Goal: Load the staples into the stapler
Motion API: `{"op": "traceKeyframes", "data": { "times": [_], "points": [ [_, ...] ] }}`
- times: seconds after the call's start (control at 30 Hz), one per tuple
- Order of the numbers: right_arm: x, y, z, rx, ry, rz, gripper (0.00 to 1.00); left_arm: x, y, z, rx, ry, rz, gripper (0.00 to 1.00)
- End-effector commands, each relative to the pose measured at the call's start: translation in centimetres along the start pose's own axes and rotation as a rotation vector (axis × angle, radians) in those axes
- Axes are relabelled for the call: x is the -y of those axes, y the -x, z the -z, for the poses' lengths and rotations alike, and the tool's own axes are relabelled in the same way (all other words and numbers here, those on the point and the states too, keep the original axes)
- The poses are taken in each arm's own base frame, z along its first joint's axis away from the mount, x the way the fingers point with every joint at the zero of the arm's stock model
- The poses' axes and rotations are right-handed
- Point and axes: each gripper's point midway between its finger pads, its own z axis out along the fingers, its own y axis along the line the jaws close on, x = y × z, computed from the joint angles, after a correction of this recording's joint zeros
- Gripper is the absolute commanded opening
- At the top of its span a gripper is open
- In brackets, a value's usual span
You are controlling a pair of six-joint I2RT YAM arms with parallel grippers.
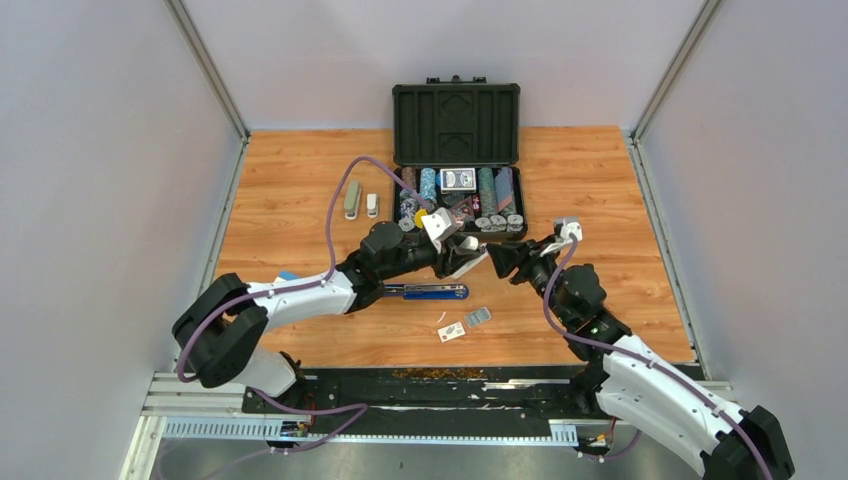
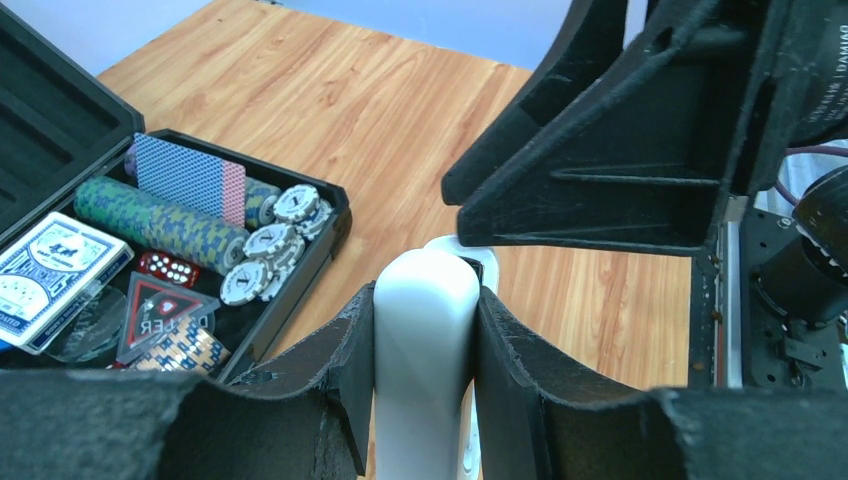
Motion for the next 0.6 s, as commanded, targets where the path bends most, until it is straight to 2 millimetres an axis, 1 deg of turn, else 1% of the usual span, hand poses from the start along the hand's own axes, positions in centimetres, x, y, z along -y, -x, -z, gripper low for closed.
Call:
{"op": "traceKeyframes", "data": {
  "times": [0.0, 0.17, 0.3, 0.4, 0.57],
  "points": [
    [0.0, 0.5, -0.7, 0.032, -0.013, -0.073, 0.44, 1.5, 4.3, 0.2, 0.14, -0.054, -0.052, 0.06],
    [-0.5, -1.0, -1.6, -0.046, -0.001, -0.111, 0.43, 1.3, 4.8, 0.3, 0.166, -0.026, -0.058, 0.06],
    [-0.2, -2.2, -2.0, -0.101, -0.037, -0.169, 0.42, 0.6, 5.2, 0.5, 0.185, 0.029, -0.058, 0.06],
    [-0.3, -2.6, -2.1, -0.116, -0.048, -0.223, 0.42, 0.1, 5.5, 0.6, 0.2, 0.071, -0.062, 0.06],
    [-1.0, -2.8, -2.6, -0.135, -0.044, -0.269, 0.42, -0.1, 5.1, 0.3, 0.194, 0.108, -0.074, 0.06]
  ]
}}
